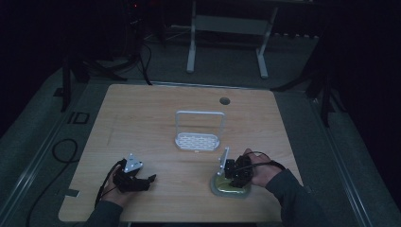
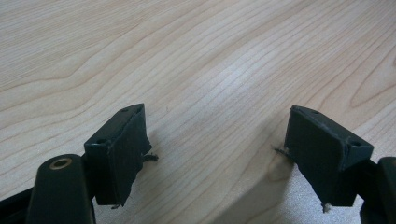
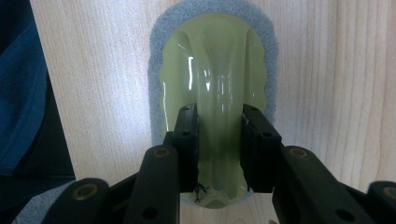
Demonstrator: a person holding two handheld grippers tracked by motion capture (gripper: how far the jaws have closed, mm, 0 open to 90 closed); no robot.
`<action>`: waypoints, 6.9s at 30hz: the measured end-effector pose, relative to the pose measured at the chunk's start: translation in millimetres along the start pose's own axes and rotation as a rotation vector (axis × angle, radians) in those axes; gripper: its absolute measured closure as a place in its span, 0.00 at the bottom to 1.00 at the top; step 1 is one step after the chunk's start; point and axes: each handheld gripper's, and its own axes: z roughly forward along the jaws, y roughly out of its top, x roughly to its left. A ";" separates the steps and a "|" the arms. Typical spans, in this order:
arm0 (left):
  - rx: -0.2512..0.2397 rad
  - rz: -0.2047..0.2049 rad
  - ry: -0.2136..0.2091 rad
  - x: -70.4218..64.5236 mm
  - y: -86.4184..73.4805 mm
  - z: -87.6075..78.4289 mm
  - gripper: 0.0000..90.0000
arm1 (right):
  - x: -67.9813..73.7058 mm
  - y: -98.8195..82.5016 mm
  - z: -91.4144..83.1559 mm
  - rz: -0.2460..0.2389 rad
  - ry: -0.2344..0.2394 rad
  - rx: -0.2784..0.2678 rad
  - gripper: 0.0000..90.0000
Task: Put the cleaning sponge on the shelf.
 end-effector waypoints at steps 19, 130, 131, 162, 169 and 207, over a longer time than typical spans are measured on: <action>0.000 0.000 0.000 0.0 0.0 0.0 0.24 | 0.1 2.6 -6.6 -0.003 -0.020 0.002 0.79; -0.001 -0.001 0.002 -0.1 0.1 0.1 0.24 | -42.1 87.9 -34.7 -0.083 -0.301 -0.101 0.80; -0.001 -0.001 0.002 -0.1 0.1 0.1 0.24 | -42.2 89.6 -34.9 -0.088 -0.301 -0.103 0.80; 0.000 0.000 0.002 -0.1 0.2 0.2 0.24 | -55.7 104.5 -26.0 -0.125 -0.336 -0.102 0.80; 0.000 0.000 0.002 -0.1 0.2 0.2 0.24 | -59.0 109.0 -23.0 -0.127 -0.349 -0.094 0.80; 0.001 0.000 0.002 -0.1 0.3 0.1 0.24 | -73.6 122.2 -4.0 -0.145 -0.415 -0.024 0.80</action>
